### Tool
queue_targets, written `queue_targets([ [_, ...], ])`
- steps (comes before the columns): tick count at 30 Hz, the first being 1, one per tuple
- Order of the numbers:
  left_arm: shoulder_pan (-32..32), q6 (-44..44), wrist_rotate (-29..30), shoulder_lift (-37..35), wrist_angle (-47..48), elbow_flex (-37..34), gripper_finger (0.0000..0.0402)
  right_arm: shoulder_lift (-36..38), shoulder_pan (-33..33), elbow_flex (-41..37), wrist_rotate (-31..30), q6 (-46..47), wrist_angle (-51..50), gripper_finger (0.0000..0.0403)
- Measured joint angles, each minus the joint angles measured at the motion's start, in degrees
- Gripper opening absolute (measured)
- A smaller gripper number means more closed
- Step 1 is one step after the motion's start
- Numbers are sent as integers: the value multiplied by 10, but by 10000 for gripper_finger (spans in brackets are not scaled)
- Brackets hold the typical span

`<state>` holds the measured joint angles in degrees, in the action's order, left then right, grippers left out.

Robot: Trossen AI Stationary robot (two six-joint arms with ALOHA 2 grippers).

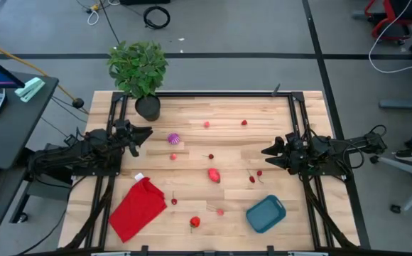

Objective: Pick and placing Produce into tupperware
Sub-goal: Put the cherry into the bin

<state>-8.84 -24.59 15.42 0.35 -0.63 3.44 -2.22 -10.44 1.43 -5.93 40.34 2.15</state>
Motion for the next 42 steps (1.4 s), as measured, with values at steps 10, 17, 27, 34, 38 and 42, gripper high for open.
queue_targets([
  [10,0,150,24,0,-140,0,107,0,0,0,0,0,0,281],
  [17,0,293,24,0,-270,16,107,0,0,0,0,0,0,281],
  [27,0,267,26,105,-6,240,107,0,1,0,-85,-136,82,281],
  [34,0,252,71,260,74,419,107,-3,1,16,-107,-131,166,281],
  [38,0,252,70,322,85,509,107,-39,1,85,-101,-145,119,281],
  [42,1,248,70,362,86,575,107,-116,1,228,-99,-251,41,281],
])
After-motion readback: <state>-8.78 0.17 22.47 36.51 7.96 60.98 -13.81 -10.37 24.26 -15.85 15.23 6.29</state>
